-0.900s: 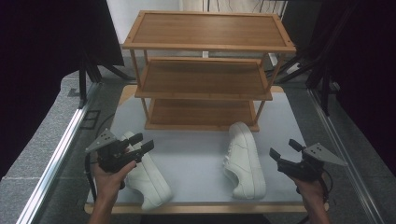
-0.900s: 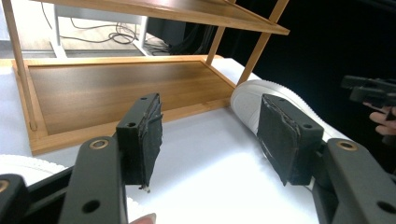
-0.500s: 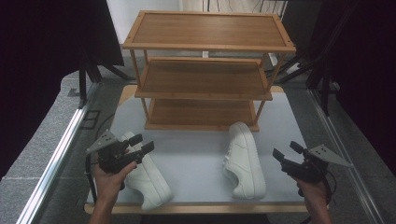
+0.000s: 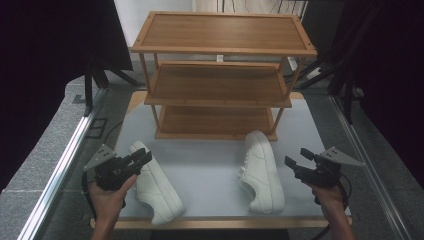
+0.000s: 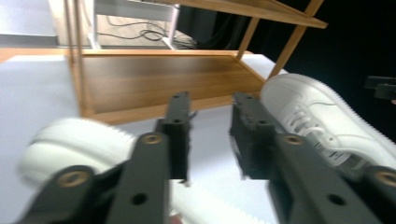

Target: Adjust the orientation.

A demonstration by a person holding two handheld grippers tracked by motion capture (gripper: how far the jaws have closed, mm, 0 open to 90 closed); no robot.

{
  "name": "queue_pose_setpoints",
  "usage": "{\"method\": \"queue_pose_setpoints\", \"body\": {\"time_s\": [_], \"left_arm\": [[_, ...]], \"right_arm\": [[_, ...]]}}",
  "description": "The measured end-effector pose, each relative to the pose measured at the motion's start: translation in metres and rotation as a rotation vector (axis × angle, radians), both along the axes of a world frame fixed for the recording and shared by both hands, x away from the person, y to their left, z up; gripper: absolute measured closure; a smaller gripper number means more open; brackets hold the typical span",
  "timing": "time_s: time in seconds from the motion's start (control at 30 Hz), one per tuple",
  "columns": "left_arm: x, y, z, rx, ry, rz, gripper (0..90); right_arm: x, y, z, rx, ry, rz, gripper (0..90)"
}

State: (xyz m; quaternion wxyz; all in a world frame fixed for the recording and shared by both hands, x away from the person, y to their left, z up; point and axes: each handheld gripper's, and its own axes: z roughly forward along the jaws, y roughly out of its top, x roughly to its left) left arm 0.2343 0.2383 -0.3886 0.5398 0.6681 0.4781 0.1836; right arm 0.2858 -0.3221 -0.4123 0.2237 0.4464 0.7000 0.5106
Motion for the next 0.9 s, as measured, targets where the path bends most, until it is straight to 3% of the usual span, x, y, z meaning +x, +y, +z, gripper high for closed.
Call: {"method": "queue_pose_setpoints", "body": {"time_s": [0.17,0.27,0.47,0.73,0.9], "left_arm": [[-0.016,0.015,-0.011,0.023,0.038,0.043,82.9],[-0.032,0.034,-0.021,0.026,0.067,0.091,85.9],[-0.049,0.051,-0.039,0.035,0.118,0.124,88.8],[-0.052,0.052,-0.060,0.035,0.177,0.127,88.9],[-0.051,0.048,-0.066,0.032,0.192,0.117,88.9]], "right_arm": [[0.003,-0.003,-0.006,0.016,0.024,-0.002,28.2],[0.003,-0.005,-0.008,0.036,0.037,-0.017,29.1],[0.003,-0.005,-0.009,0.041,0.052,-0.030,29.8],[0.003,-0.010,-0.015,0.053,0.079,-0.047,30.8],[0.000,-0.013,-0.017,0.061,0.087,-0.061,31.3]]}}
